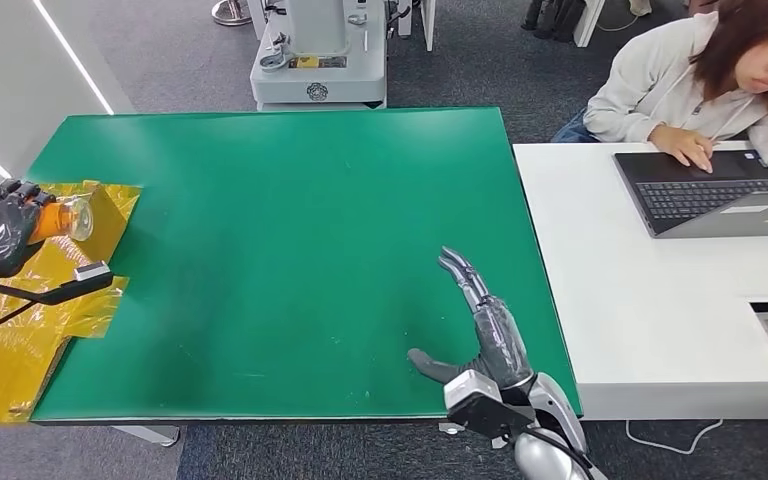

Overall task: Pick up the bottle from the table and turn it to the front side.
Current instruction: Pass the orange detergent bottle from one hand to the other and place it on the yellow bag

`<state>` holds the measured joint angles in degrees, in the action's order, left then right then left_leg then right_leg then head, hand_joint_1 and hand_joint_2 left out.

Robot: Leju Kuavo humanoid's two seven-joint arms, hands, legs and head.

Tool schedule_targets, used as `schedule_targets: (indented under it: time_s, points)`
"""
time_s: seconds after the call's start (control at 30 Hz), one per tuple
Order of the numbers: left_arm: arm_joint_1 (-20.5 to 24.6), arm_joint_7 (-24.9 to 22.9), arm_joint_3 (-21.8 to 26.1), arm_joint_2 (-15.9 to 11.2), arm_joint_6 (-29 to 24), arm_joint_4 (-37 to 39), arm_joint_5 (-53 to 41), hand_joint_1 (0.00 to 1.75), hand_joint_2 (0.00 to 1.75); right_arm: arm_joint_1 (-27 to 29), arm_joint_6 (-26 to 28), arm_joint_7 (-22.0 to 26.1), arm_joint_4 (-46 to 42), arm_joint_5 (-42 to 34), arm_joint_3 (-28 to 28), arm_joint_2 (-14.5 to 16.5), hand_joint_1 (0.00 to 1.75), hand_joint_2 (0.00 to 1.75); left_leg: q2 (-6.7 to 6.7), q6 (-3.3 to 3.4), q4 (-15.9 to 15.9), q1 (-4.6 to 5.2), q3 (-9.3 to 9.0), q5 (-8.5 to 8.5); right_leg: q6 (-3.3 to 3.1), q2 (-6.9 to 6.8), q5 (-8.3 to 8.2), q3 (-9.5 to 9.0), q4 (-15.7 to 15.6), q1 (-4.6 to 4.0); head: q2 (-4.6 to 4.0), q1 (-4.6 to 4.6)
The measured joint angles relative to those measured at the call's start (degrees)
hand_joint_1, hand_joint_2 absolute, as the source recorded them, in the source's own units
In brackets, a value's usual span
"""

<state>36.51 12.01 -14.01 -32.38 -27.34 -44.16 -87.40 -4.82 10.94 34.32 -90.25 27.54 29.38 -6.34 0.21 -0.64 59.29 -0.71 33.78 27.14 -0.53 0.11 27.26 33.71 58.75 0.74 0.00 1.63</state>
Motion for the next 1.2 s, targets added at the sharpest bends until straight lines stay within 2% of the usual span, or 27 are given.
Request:
schedule_targets:
  time_s: [0.17,0.27,0.43,0.73,0.9,1.2]
  points:
    - [-1.38,-0.83,2.33,0.95,-3.31,5.18,-0.44,1.75,1.75,0.86,-1.29,-0.46,-0.92,2.31,-0.58,0.55,0.00,1.75,-0.01,0.00,0.00,0.00,0.01,0.00,0.00,-0.01,0.00,0.02,-0.01,0.00,0.00,0.00]
    - [-2.77,-0.70,3.38,2.42,-4.23,7.56,-0.44,1.75,1.75,0.95,-1.89,-0.47,-1.31,3.02,-0.75,0.72,0.00,1.75,0.00,0.00,0.00,0.02,0.01,0.00,0.00,-0.01,0.00,0.01,-0.02,0.01,0.00,-0.01]
    - [-5.16,0.61,4.72,5.68,-4.35,11.19,0.06,1.75,1.75,1.42,-1.94,-0.80,-2.15,4.31,-0.83,0.78,0.00,1.75,-0.02,0.00,0.01,0.02,0.03,0.00,0.00,-0.03,0.00,0.01,-0.04,0.02,0.00,-0.02]
    - [-6.23,1.60,4.76,9.94,-3.29,15.99,-2.03,1.75,1.75,1.60,-1.71,-0.95,-2.82,5.32,-0.72,0.77,0.00,1.75,-0.02,0.00,0.01,0.01,0.03,0.01,0.00,-0.03,0.00,0.02,-0.04,0.01,0.01,-0.01]
    - [-5.90,1.70,4.19,10.90,-1.84,18.03,-2.14,1.75,1.75,1.36,-1.10,-1.32,-2.82,5.92,-0.16,0.77,0.00,1.75,-0.03,0.00,0.01,0.01,0.02,0.00,0.00,-0.04,0.00,0.02,-0.04,0.01,0.01,-0.01]
    - [-3.17,0.39,-0.02,11.02,-0.26,20.88,-2.30,1.75,1.75,0.83,-0.17,-1.98,-2.82,6.26,1.09,0.77,0.00,1.75,-0.13,-0.03,0.00,0.01,0.01,-0.06,-0.02,-0.17,-0.02,-0.05,-0.04,0.01,0.00,-0.01]
